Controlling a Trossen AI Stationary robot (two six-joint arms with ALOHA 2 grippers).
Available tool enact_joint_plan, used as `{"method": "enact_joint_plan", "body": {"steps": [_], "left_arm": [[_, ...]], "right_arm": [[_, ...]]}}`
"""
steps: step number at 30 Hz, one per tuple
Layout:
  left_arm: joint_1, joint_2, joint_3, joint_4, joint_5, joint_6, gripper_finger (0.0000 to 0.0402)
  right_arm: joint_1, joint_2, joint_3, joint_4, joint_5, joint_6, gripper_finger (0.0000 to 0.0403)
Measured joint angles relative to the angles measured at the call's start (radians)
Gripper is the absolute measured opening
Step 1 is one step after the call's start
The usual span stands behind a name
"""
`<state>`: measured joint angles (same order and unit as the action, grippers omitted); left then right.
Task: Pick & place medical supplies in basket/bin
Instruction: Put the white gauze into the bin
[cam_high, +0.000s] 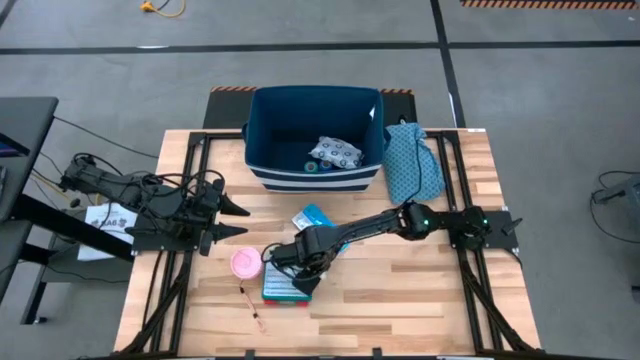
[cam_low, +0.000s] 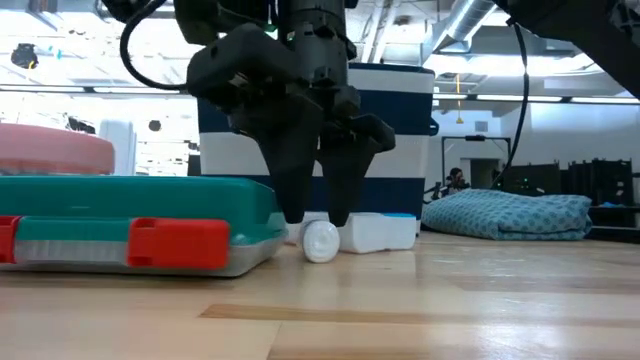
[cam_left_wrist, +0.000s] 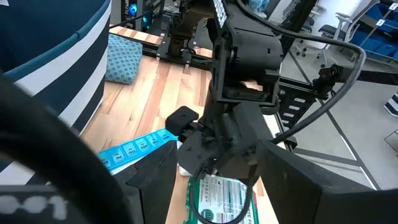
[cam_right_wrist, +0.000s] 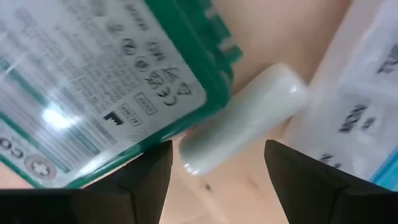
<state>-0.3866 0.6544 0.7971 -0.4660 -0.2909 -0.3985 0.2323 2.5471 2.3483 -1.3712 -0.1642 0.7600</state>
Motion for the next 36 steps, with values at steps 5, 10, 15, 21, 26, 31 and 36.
{"method": "enact_joint_plan", "body": {"steps": [5,10,15,21,26,31,36], "left_arm": [[0.0,0.0,0.0,0.0,0.002,-0.002,0.021],[0.0,0.0,0.0,0.0,0.002,-0.005,0.021],[0.0,0.0,0.0,0.0,0.002,-0.005,0.021],[0.0,0.0,0.0,0.0,0.002,-0.005,0.021],[0.0,0.0,0.0,0.0,0.001,-0.005,0.021],[0.0,0.0,0.0,0.0,0.0,-0.004,0.021],[0.0,0.0,0.0,0.0,-0.002,-0.004,0.021]], "right_arm": [[-0.012,0.008,-0.02,-0.004,0.008,-0.009,0.0249],[-0.014,0.024,-0.017,0.001,0.008,-0.019,0.0248],[-0.02,0.051,-0.015,-0.042,0.007,-0.009,0.0217],[-0.019,0.053,-0.016,-0.058,0.009,-0.008,0.0096],[-0.021,0.046,-0.003,-0.129,0.009,-0.008,0.0029],[-0.021,-0.012,0.006,-0.204,-0.003,-0.008,0.0039],[-0.017,-0.11,0.007,-0.19,0.015,0.015,0.0031]]}}
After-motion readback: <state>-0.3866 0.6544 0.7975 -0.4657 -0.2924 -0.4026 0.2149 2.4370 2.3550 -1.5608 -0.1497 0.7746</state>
